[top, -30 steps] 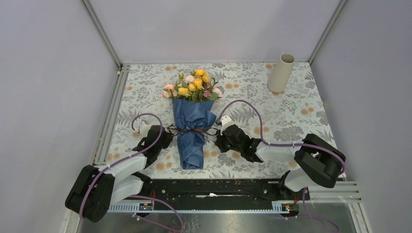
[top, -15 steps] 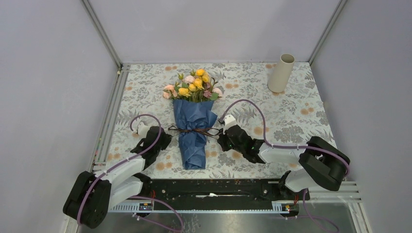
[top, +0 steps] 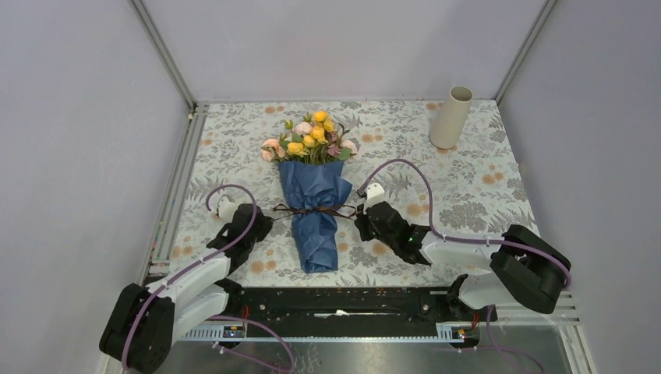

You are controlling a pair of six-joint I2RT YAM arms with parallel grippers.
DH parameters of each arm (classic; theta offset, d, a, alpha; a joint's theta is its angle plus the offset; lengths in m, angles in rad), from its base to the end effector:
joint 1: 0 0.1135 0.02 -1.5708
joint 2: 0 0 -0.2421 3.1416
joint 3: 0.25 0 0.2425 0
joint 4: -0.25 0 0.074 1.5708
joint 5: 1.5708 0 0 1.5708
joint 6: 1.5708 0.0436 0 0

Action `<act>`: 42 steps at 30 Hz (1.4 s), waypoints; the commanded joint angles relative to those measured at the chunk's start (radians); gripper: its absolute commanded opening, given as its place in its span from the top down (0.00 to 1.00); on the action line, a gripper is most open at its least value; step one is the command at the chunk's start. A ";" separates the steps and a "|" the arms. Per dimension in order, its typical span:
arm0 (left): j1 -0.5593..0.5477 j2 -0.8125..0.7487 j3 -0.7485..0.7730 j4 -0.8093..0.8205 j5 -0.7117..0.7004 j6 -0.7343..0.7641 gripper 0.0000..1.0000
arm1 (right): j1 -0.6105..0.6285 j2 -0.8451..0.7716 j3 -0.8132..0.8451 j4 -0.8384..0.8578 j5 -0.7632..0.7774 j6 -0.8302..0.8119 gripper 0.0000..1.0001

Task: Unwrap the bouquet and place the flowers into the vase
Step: Untie the ribbon from the wrapping paper.

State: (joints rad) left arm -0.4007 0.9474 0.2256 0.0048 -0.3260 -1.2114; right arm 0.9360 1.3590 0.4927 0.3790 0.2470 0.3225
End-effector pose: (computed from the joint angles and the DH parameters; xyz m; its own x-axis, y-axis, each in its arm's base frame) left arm 0.1726 -0.0580 0.1241 -0.3507 -0.8145 -0.4621 -0.5146 0.5799 -0.6316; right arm 0.1685 0.2109 0.1556 -0.4702 -0.1202 -0.8743 -0.5310 0.8299 0.1715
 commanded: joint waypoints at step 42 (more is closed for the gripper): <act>-0.174 -0.084 0.065 0.151 0.235 0.728 0.46 | -0.009 -0.064 0.112 -0.182 0.171 -0.035 0.98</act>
State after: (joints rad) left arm -0.5381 0.8574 0.2283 0.1272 -0.1505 -0.5533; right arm 0.9356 1.2850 0.5388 0.2241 0.3614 0.3237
